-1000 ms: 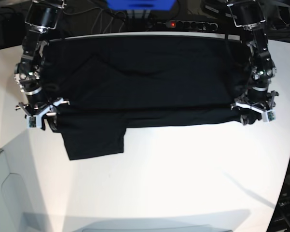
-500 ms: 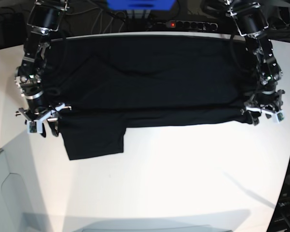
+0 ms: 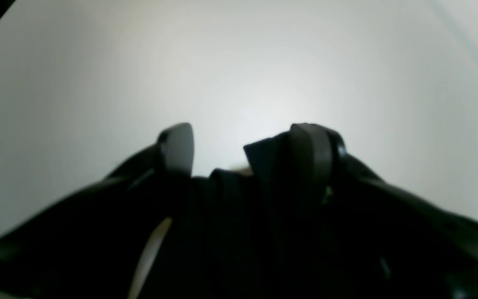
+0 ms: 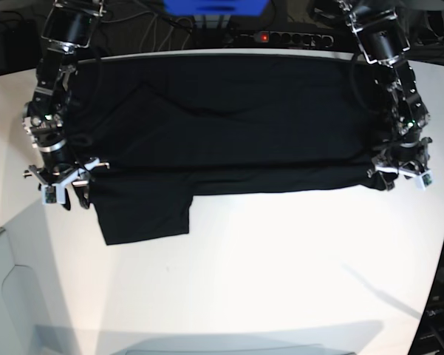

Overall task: Fold the T-shirt properly
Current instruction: 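Open both grippers and lower them beside the folded shirt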

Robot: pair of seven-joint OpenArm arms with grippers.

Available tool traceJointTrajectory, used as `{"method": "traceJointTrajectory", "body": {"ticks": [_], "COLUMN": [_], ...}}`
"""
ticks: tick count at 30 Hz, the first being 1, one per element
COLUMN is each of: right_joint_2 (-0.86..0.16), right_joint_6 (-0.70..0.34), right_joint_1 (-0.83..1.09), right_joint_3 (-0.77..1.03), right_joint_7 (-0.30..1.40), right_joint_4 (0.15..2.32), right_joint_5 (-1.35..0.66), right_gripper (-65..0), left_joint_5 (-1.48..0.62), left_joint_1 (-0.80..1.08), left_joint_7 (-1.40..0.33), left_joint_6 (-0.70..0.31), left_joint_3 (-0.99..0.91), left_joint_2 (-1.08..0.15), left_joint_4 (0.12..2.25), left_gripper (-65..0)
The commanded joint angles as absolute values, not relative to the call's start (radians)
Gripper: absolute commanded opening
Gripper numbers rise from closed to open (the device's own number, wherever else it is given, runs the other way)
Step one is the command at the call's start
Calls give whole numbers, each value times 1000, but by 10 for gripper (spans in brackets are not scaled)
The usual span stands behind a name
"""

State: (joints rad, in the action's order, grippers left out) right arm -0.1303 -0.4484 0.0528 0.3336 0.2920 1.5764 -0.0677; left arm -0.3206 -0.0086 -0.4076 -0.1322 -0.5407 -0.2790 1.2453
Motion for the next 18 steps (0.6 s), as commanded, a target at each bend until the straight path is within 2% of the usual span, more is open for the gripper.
{"method": "traceJointTrajectory", "body": {"ticks": [1,3,9,15,16,18], "right_joint_2": [-140,-140,-140,-140,-140,-140], "right_joint_6": [-452,-452,-452,-447,-447,-447], "right_joint_1": [30,21,18,-25,-42,-99], "right_joint_3": [337,337,337,337,337,335], "right_joint_7": [265,265,265,266,274,323], "right_joint_4": [1593,1593,1593,1580,1569,1531], "right_joint_5": [-79,-79,-79,-79,-79,-79], "right_gripper": [-387,-387,-387,-386,-386,-373], "left_joint_5": [-326,-328,-326,-328,-328,-328], "left_joint_1": [-28,-39,-51,-51,-51,-51], "left_joint_7": [-383,-383,-377,-377,-377,-381], "left_joint_6": [-134,-134,-136,-159,-182,-223], "left_joint_3": [-542,-542,-541,-532,-529,-533], "left_joint_2": [-294,-294,-294,-294,-295,-295], "left_joint_4": [1254,1244,1202,1210,1210,1210], "left_gripper": [-300,-337,-508,-522,-535,-608]}}
